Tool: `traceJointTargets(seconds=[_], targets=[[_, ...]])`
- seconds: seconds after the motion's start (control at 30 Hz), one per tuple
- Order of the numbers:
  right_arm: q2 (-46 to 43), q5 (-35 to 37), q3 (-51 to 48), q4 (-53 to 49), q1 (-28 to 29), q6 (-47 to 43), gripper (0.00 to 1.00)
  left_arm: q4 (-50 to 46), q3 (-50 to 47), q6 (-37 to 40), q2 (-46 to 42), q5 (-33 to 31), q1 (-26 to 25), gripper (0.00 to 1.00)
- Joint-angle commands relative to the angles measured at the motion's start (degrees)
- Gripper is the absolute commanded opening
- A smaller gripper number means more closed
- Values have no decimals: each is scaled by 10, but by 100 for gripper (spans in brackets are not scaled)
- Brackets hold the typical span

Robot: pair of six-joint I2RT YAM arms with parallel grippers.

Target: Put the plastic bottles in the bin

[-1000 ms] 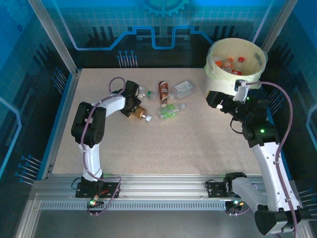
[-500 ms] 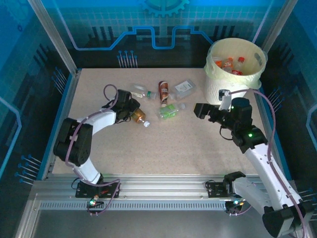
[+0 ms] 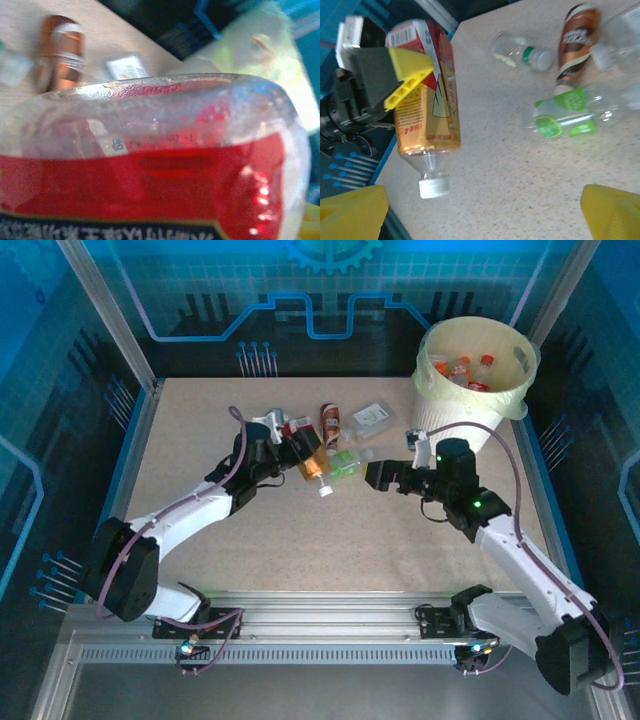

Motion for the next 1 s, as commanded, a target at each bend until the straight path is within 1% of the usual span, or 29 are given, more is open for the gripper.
traceJointTargets(seconds=[0.0, 0.07, 0.13, 0.23, 0.33, 0.4, 0.43, 0.53, 0.63, 0.73, 0.8, 0.87, 0.97], targets=[[15, -87, 9, 60, 16, 14, 100, 94, 0, 7, -13, 60, -13, 50], [22, -105, 15, 78, 19, 14, 100, 117, 5, -3, -11, 75, -21, 50], [31, -138, 21, 105, 23, 12, 100, 135, 12, -4, -11, 93, -30, 50], [49, -145, 41, 106, 34, 8, 100, 171, 14, -1, -13, 110, -46, 49], [64, -173, 51, 134, 49, 7, 100, 185, 19, -4, -12, 114, -57, 49], [76, -181, 51, 144, 60, 5, 100, 204, 21, -9, -7, 123, -62, 49], [84, -181, 72, 142, 65, 5, 100, 218, 20, -14, -4, 129, -63, 49], [102, -182, 87, 134, 75, 1, 100, 258, 18, -33, 7, 144, -66, 49], [111, -194, 86, 158, 78, 15, 100, 297, 15, -51, 19, 159, -68, 49], [119, -215, 92, 172, 79, 30, 95, 298, 15, -50, 22, 160, -71, 49], [122, -217, 95, 164, 80, 31, 84, 299, 13, -51, 22, 159, -72, 49], [122, -215, 94, 157, 80, 29, 77, 300, 10, -51, 22, 157, -72, 49], [122, -212, 95, 145, 80, 24, 69, 299, 10, -52, 22, 155, -72, 49]])
